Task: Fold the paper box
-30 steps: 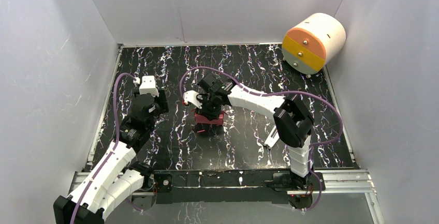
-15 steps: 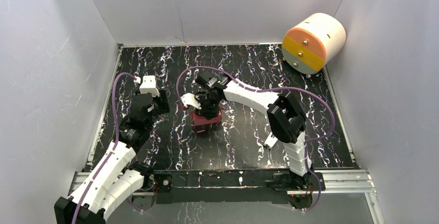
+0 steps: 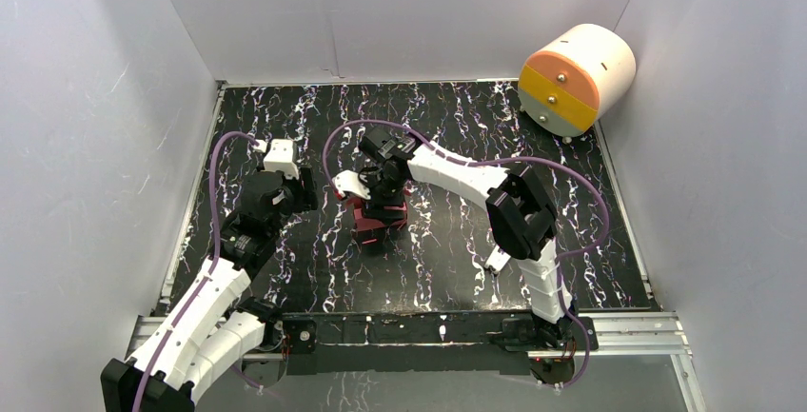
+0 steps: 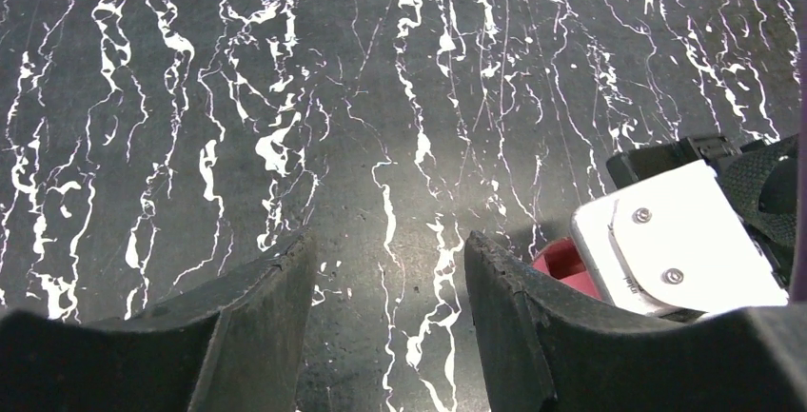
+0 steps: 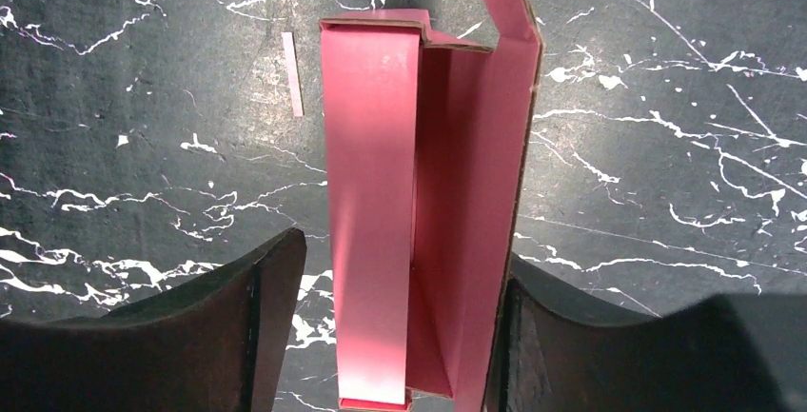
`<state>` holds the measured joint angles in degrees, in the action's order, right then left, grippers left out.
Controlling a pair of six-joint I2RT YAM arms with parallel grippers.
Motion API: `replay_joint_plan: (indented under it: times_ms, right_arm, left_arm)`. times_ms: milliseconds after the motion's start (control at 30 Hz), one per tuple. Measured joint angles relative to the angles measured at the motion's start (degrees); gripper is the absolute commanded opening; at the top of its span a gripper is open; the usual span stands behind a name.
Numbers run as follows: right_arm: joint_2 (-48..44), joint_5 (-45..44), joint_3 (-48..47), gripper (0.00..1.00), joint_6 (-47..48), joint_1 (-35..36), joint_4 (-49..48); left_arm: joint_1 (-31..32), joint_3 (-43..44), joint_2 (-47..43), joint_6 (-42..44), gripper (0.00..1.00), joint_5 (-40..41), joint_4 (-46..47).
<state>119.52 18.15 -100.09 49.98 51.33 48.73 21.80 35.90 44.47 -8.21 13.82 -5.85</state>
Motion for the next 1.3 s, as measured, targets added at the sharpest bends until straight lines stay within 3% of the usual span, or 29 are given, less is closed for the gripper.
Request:
replay_joint_plan:
  times_ms: [300, 567, 800, 1033, 1200, 1300]
  right_arm:
    - [-0.52, -0.2, -0.87, 0.83, -1.05, -0.07, -0.35]
    - [-1.29, 0.24, -0.48, 0.78, -1.42, -0.22, -2.38]
    - [-1.29, 0.46, -0.44, 0.68, -1.31, -0.31, -2.27]
    - [-1.29, 0.63, 0.15, 0.65, -1.2, -0.31, -2.34]
    - [-0.63, 1.31, 0.39, 0.54, -1.11, -0.24, -2.4]
    - [-0.31, 1.49, 0.57, 0.39, -1.07, -0.2, -2.49]
  left_arm:
    - [0.0, 0.0, 0.57, 0.42, 0.57, -5.64, 0.15]
    - [0.0, 0.0, 2.64, 1.22, 0.57, -11.37, 0.7]
    - [-0.02, 0.0, 4.52, 2.32, 0.57, -14.93, 0.63]
    - [-0.07, 0.0, 4.57, 2.32, 0.57, -14.88, 0.63]
    - [-0.11, 0.0, 4.5, 2.27, 0.57, -11.96, 0.52]
    - [-0.11, 0.0, 4.26, 2.27, 0.57, -10.93, 0.46]
